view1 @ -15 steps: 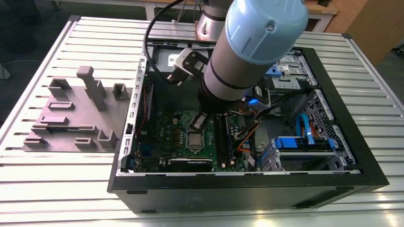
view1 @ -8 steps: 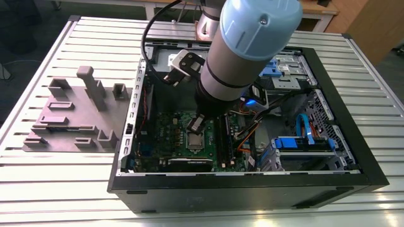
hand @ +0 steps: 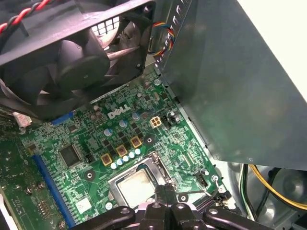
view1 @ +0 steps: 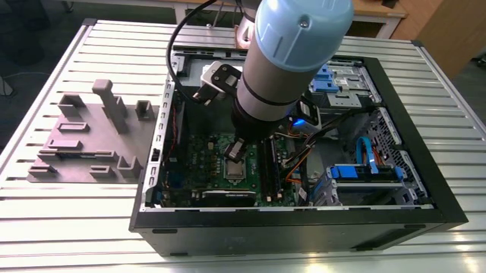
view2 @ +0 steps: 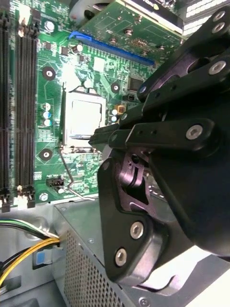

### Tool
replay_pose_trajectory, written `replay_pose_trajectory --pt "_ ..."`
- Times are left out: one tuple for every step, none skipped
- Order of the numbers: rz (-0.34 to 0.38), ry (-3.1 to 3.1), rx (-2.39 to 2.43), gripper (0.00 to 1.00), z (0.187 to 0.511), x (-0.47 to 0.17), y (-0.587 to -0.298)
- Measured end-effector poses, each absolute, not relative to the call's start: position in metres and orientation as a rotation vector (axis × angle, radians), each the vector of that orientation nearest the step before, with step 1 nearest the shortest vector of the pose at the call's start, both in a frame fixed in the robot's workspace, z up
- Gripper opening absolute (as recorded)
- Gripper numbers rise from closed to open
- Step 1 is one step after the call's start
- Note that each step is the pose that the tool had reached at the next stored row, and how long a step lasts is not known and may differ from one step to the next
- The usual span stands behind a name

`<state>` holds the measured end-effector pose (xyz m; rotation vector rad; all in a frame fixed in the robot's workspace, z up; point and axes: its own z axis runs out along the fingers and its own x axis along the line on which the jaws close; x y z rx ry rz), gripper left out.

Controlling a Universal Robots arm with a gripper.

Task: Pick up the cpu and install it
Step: 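Close the cpu cover, then install the first cpu locking lever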

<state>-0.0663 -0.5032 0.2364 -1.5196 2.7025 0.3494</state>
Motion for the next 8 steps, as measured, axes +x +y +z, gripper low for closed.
replay_pose_trajectory --pt "0.349 2.702 -1.519 0.1 0.2364 -0.0664 -0.5032" --pt "0.348 2.701 -1.519 0.1 0.2364 -0.0664 -0.5032" --pt "0.348 2.701 -1.519 0.1 0.2364 -0.0664 -0.5032" --pt "0.348 2.701 -1.519 0.1 0.2364 -0.0664 -0.5032" --pt "0.348 2.701 -1.519 0.1 0.2364 -0.0664 -0.5032" --pt "0.348 2.701 -1.519 0.1 0.2364 -0.0665 -0.5032" --pt "0.348 2.701 -1.519 0.1 0.2364 -0.0665 -0.5032" --pt "0.348 2.701 -1.519 0.1 0.2363 -0.0664 -0.5032"
